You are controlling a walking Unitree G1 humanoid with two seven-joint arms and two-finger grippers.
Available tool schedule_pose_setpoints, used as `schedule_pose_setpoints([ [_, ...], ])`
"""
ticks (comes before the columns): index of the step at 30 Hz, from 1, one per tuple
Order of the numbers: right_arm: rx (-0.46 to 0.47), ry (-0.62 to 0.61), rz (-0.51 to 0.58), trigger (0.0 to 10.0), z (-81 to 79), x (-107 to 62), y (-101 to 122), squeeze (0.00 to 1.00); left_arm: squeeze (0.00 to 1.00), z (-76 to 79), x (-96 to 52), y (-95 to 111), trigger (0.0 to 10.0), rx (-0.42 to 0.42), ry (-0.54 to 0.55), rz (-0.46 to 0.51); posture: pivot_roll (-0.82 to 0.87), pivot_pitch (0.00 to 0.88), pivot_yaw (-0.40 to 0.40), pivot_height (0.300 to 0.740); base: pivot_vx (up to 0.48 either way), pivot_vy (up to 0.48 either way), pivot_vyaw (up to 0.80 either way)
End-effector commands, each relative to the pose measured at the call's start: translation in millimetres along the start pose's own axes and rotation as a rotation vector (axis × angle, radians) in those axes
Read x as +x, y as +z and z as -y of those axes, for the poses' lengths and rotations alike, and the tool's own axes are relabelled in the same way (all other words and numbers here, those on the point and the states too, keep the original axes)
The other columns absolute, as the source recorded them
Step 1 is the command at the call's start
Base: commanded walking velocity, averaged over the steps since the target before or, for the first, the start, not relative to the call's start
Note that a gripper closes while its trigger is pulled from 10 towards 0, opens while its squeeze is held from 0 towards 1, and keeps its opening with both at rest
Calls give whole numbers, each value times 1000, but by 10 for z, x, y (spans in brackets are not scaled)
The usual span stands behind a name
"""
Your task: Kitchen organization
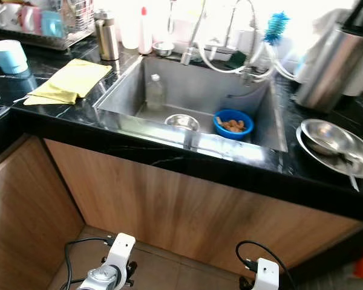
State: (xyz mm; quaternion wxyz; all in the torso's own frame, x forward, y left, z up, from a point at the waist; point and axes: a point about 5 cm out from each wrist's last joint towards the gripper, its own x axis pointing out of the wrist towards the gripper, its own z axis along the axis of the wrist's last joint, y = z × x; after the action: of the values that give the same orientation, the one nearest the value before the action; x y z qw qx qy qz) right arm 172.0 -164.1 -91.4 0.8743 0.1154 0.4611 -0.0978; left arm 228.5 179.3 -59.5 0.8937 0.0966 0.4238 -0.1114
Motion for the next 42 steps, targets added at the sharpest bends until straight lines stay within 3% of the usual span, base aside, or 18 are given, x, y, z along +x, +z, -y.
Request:
schedule_pose_setpoints([
  [1, 1, -11, -3, 10000, 32, 0, 5, 0, 0, 29, 1, -31, 10000, -10, -11, -16, 248, 60, -98, 732, 341, 0, 0],
  [6, -2, -8, -3, 10000, 23, 0, 4, 0, 0, 37, 3, -23, 10000, -17, -17, -6, 249, 57, -100, 711, 129, 0, -274],
  [25, -70, -14, -4, 10000, 72, -20, -69, 0, 0, 50, 2, -40, 10000, -20, -26, -16, 226, 48, -107, 711, 0, 0, 0],
  [31, -68, -80, 66, 10000, 233, -36, 3, 0, 0, 57, 4, -35, 10000, -12, -33, -19, 203, 48, -104, 711, 0, 0, 0],
  [38, -8, -258, 137, 10000, 505, -81, 129, 0, 0, 59, 7, -25, 10000, 6, -39, -23, 176, 47, -104, 711, 0, 0, 0],
  [42, 5, -287, 151, 10000, 533, -95, 132, 0, 0, 59, 7, -22, 10000, 8, -40, -24, 169, 46, -105, 711, 0, 0, 0],
])
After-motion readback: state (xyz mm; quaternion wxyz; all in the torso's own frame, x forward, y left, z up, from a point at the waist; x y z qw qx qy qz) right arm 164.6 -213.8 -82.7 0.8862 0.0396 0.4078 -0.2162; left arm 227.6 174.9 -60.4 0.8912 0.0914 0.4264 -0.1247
